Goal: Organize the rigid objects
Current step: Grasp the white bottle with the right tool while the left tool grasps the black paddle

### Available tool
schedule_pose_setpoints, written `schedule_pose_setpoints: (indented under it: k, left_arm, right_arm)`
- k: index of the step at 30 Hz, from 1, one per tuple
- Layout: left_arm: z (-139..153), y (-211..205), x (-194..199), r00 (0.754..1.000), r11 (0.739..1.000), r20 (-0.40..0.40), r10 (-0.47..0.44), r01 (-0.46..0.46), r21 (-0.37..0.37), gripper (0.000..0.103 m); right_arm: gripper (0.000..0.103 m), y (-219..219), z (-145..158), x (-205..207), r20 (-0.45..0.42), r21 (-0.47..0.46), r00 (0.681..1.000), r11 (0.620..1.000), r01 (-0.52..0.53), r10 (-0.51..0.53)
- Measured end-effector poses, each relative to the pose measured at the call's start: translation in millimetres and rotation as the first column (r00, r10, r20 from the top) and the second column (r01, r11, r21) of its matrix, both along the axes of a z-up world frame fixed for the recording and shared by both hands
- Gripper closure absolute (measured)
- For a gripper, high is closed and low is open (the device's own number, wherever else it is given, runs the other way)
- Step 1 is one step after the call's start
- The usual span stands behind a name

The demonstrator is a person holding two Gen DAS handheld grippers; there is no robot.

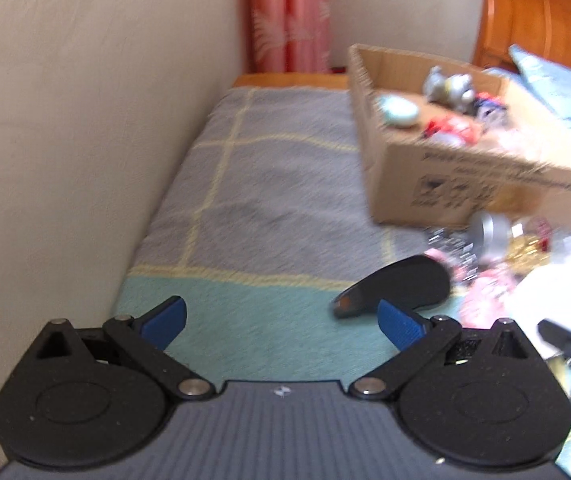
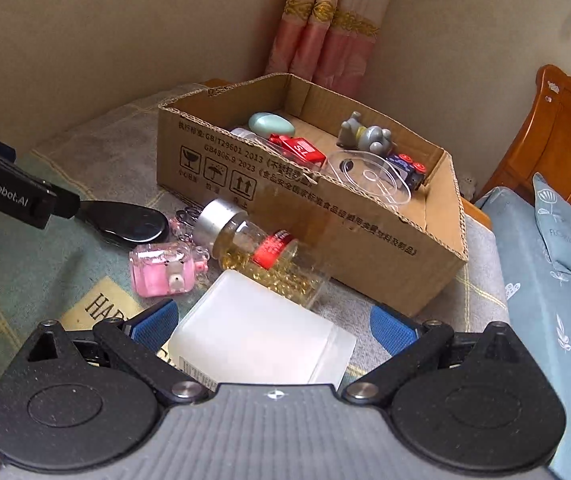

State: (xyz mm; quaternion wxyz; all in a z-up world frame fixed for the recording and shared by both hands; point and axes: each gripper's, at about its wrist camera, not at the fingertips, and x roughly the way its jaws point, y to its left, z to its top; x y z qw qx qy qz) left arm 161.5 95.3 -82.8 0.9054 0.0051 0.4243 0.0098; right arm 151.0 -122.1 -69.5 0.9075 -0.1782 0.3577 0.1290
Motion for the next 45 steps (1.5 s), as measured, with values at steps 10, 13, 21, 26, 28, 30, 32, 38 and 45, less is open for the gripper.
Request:
schedule_pose_setpoints:
  k: [10, 13, 21, 26, 28, 30, 32, 38, 45]
  left_arm:
    - [-11, -48, 34, 0.990, 0.989, 0.003, -0.142, 0.142, -0.045, 0.001]
    - [-19, -51, 40, 0.988, 0.988, -0.026, -0.149, 0.148, -0.039, 0.001]
    - [-25, -41, 23, 0.993, 0.992, -0.015, -0.118, 0.119, 0.029, 0.001]
    - [-29, -18, 6, 0.997, 0.996, 0.009, -0.078, 0.078, -0.037, 0.001]
    - [-29, -15, 1, 0.997, 0.996, 0.027, -0.078, 0.079, -0.029, 0.001]
    - [-30, -15, -1, 0.996, 0.996, 0.041, -0.085, 0.086, -0.028, 0.001]
    - [-29, -15, 2, 0.995, 0.996, 0.042, -0.086, 0.087, -0.028, 0.001]
    - [-29, -23, 13, 0.997, 0.997, 0.042, -0.066, 0.067, -0.027, 0.001]
    - [-31, -28, 17, 0.996, 0.997, 0.049, -0.070, 0.071, -0.028, 0.001]
  right_arm:
    - [0.000, -44, -14, -15, -0.092, 0.062, 0.990, 0.992, 0.110, -0.104]
    - [0.000, -46, -22, -16, -0.112, 0.066, 0.988, 0.991, 0.116, -0.108]
    - [0.000, -51, -27, -15, -0.129, 0.108, 0.987, 0.988, 0.114, -0.100]
    - [0.000, -60, -31, -15, -0.135, 0.166, 0.987, 0.979, 0.115, -0.093]
    - [0.000, -60, -31, -16, -0.130, 0.170, 0.987, 0.979, 0.113, -0.091]
    - [0.000, -59, -31, -15, -0.130, 0.170, 0.987, 0.979, 0.112, -0.091]
    - [0.000, -59, -31, -15, -0.130, 0.170, 0.988, 0.979, 0.109, -0.088]
    - [0.000, -60, -32, -15, -0.121, 0.175, 0.990, 0.979, 0.100, -0.079]
    - [0.000, -59, -32, -12, -0.115, 0.177, 0.991, 0.980, 0.086, -0.066]
